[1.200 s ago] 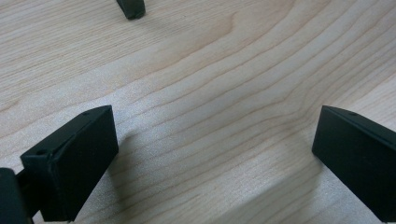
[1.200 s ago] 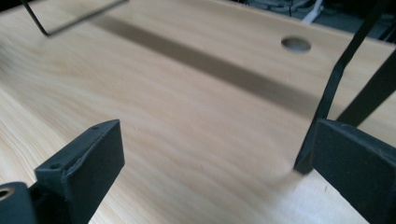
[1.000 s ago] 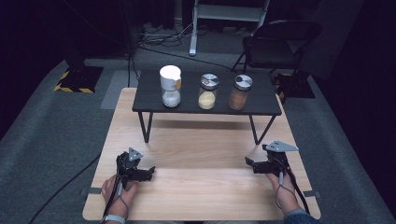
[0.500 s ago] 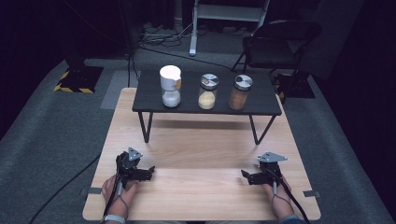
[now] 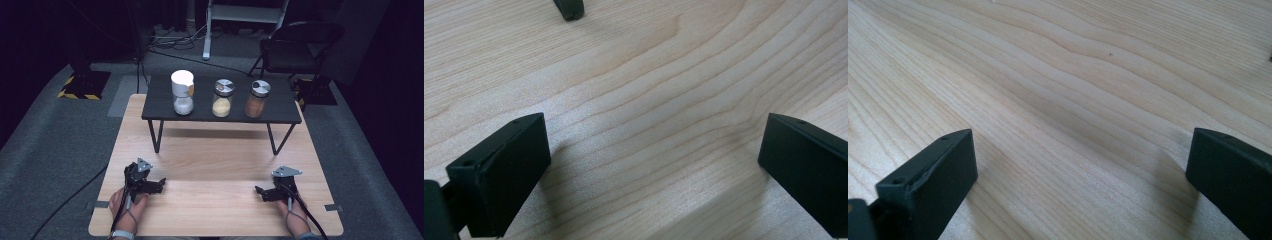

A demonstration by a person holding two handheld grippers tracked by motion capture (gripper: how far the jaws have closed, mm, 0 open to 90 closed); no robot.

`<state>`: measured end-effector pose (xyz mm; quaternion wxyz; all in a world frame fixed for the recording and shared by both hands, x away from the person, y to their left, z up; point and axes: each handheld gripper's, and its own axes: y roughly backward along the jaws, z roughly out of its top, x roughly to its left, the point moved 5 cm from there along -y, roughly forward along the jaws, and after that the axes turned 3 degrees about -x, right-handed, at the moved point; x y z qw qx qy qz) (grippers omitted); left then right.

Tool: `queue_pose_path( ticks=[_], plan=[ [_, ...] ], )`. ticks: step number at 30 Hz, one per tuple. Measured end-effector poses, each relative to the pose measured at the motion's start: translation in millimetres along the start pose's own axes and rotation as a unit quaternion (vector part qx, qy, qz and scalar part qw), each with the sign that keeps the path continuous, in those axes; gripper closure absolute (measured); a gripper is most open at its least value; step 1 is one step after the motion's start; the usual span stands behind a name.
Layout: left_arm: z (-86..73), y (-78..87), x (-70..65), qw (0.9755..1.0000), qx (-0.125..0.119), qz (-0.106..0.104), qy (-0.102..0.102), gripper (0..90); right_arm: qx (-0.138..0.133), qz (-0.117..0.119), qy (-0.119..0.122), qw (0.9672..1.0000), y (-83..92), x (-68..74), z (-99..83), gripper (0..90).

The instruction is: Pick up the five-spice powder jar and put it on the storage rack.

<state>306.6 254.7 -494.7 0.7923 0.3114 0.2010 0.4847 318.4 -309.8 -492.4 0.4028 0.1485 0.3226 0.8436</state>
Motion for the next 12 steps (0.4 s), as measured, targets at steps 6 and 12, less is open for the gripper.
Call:
queue_pose_path(
  ticks=[6, 12],
  plan=[
    [0.0, 0.0, 0.0, 1.0, 0.0, 0.0, 0.0, 0.3, 0.0, 0.001, 0.0, 1.0, 0.0, -0.2, 0.1, 0.0],
    [0.0, 0.0, 0.0, 1.0, 0.0, 0.0, 0.0, 0.3, 0.0, 0.001, 0.001, 1.0, -0.1, -0.5, 0.2, 0.0]
  ],
)
